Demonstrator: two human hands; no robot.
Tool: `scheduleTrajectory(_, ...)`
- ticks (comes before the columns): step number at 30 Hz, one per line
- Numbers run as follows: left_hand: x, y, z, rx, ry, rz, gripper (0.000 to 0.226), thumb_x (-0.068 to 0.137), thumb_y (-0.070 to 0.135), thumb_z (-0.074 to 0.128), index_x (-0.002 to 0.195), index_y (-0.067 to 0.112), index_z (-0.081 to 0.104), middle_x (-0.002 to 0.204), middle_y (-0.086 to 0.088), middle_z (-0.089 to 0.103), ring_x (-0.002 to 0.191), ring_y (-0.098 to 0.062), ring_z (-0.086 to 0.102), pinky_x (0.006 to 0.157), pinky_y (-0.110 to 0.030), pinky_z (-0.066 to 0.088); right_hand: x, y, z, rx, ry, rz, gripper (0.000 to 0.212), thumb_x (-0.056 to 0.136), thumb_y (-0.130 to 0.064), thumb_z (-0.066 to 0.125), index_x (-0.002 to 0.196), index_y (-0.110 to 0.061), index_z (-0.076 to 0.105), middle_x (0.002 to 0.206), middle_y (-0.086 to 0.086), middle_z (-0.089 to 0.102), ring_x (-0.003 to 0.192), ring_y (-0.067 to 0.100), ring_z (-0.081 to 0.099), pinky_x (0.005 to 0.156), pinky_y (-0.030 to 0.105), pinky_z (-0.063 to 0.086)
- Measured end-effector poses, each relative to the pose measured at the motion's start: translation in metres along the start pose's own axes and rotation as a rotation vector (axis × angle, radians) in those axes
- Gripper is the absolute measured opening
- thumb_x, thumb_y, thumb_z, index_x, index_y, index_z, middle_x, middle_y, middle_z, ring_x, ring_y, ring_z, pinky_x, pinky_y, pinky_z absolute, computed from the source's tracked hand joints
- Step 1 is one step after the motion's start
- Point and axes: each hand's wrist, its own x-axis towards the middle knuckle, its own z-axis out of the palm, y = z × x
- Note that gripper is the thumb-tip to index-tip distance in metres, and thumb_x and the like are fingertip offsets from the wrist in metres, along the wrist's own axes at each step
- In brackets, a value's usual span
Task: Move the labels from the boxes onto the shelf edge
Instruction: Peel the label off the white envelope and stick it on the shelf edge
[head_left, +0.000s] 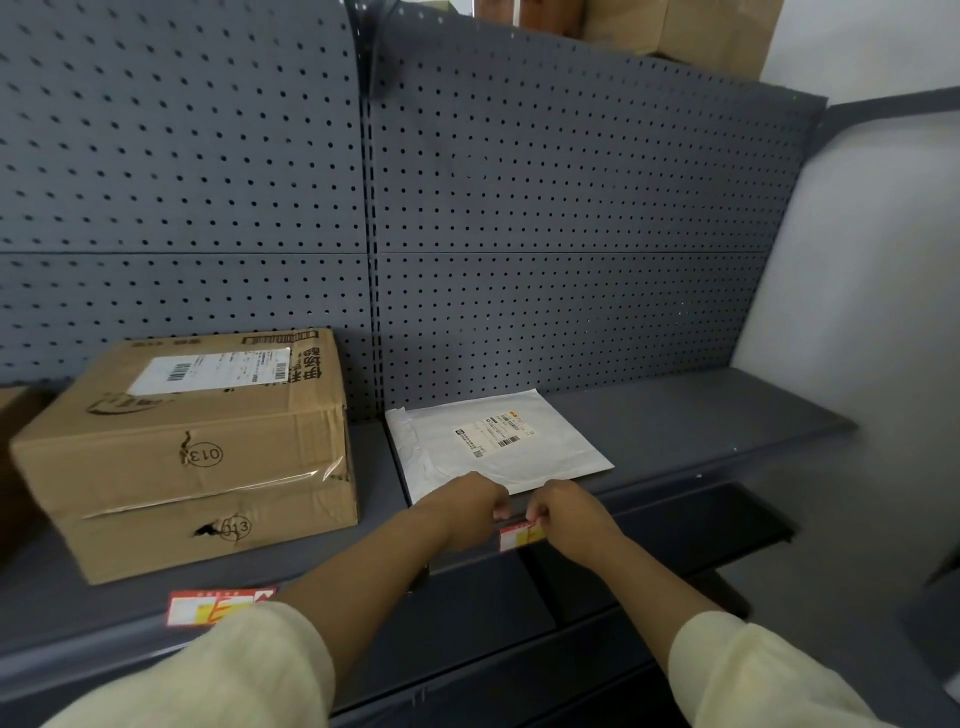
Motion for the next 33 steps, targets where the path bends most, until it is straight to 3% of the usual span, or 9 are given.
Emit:
scheduleTrajectory(5,-0.003,-0.006,-0.005,-0.013,0.023,-0.027,0.034,0.091,0.005,0.051,0.121,0.014,0.066,0.129,-0.008,0.061,0.116,-0.025,0.058,0.099,-0.033,0.049,-0.002,0.003,-0.007,-0.025,-0.028,0.011,0.021,0.090,-0.007,0.056,0.095,-0.022,0.070,0.109,-0.001,0.063,0.094,0.015,0.061,0.086,0.028,0.053)
scheduleTrajectory(19,-0.010,0.003,0.005,0.078,0.013,-0.044,0.028,0.094,0.014,0.055,0.120,0.015,0.065,0.124,-0.011,0.063,0.111,-0.027,0.060,0.097,-0.037,0.051,-0.007,0.004,0.001,-0.170,0.010,-0.097,0.018,0.091,-0.015,0.057,0.108,-0.019,0.063,0.116,0.001,0.058,0.102,0.015,0.055,0.089,0.027,0.047)
scheduleTrajectory(25,-0.011,0.005,0.012,0.247,0.038,0.000,0.037,0.095,0.008,0.049,0.128,0.016,0.063,0.123,-0.014,0.062,0.114,-0.031,0.053,0.096,-0.036,0.043,0.000,-0.001,0.007,-0.405,0.002,-0.183,0.028,0.087,-0.005,0.058,0.114,-0.012,0.058,0.123,0.006,0.055,0.114,0.022,0.050,0.095,0.033,0.042)
scheduleTrajectory(29,-0.010,0.014,0.020,0.359,0.079,0.049,0.028,0.094,0.010,0.051,0.120,0.009,0.061,0.117,-0.014,0.064,0.109,-0.031,0.052,0.088,-0.035,0.038,0.005,0.003,0.005,-0.462,-0.014,-0.281,0.036,0.083,0.006,0.053,0.116,-0.007,0.055,0.124,0.011,0.056,0.116,0.028,0.049,0.098,0.034,0.036)
scheduleTrajectory(33,-0.006,0.017,0.024,0.325,0.093,0.046,0.046,0.092,0.007,0.053,0.136,0.014,0.048,0.122,-0.014,0.060,0.110,-0.031,0.053,0.090,-0.036,0.040,0.010,0.003,0.000,-0.378,-0.018,-0.320,0.029,0.082,0.008,0.052,0.107,-0.005,0.060,0.113,0.013,0.060,0.110,0.029,0.051,0.085,0.035,0.042)
